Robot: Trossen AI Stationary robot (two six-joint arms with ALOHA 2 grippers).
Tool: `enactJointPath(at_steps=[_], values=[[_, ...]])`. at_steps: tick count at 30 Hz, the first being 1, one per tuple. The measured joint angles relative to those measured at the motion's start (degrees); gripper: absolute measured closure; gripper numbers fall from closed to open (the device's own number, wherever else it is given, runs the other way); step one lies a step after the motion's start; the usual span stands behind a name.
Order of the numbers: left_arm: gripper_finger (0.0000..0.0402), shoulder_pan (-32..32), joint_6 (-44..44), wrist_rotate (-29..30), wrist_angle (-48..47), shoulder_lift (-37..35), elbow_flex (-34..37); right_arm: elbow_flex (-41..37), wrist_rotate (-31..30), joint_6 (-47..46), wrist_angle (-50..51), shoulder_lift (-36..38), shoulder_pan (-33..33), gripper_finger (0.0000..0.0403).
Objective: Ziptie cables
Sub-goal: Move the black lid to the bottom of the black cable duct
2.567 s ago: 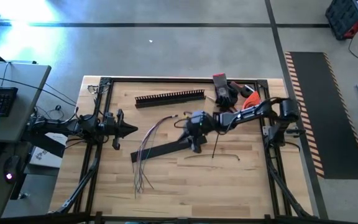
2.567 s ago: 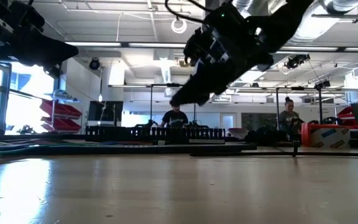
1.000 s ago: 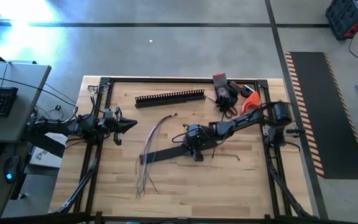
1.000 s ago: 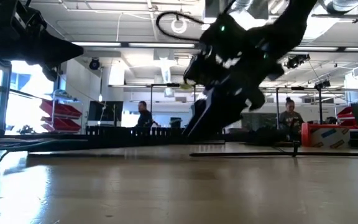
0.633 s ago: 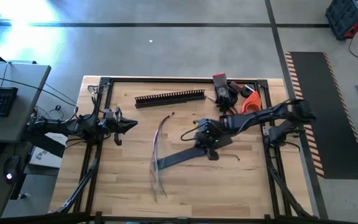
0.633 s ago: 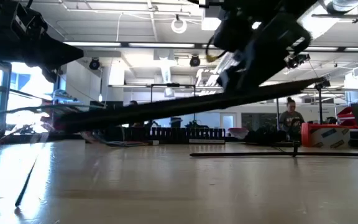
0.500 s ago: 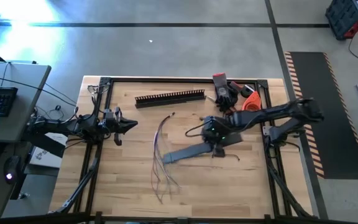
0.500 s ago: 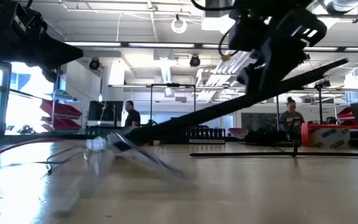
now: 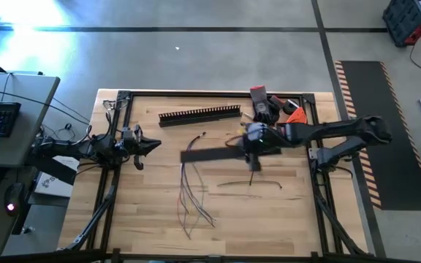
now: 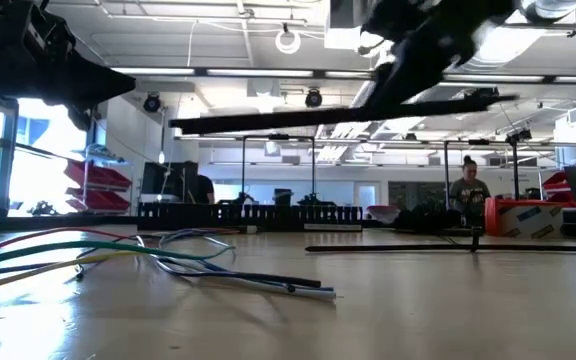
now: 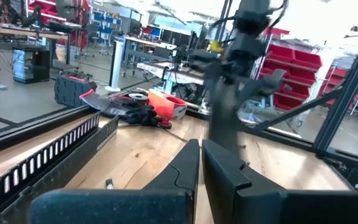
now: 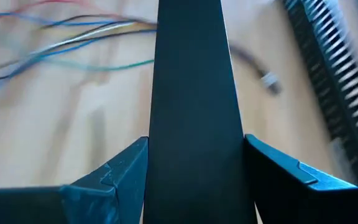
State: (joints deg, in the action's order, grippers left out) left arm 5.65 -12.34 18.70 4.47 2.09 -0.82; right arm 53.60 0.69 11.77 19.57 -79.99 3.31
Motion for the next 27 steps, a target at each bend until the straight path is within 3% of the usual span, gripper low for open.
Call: enactJointPath(at_steps=[3,7,16,23,27], values=[[0.0396,0.0,0.0,-2.6,3.9,0.0,0.0,0.0,0.3,5.1,-10.9,-6.9,3.6,0.0193],[0.0396,0.0,1.2,-7.6,9.6,0.0,0.0,5.0,5.6,8.9,-18.1,-18.1,8.4,0.0193],[0.0396,0.0,2.1,-8.1,8.7,0.0,0.0,25.3,7.1,14.0,-11.4,-38.9,13.9,0.0193],[0.0396,0.0,2.2,-8.1,7.7,0.0,0.0,34.0,6.5,13.8,-9.3,-45.6,16.5,0.0193],[0.0396,0.0,2.4,-8.1,6.2,0.0,0.0,35.1,10.5,13.4,-7.3,-46.0,16.7,0.0182]])
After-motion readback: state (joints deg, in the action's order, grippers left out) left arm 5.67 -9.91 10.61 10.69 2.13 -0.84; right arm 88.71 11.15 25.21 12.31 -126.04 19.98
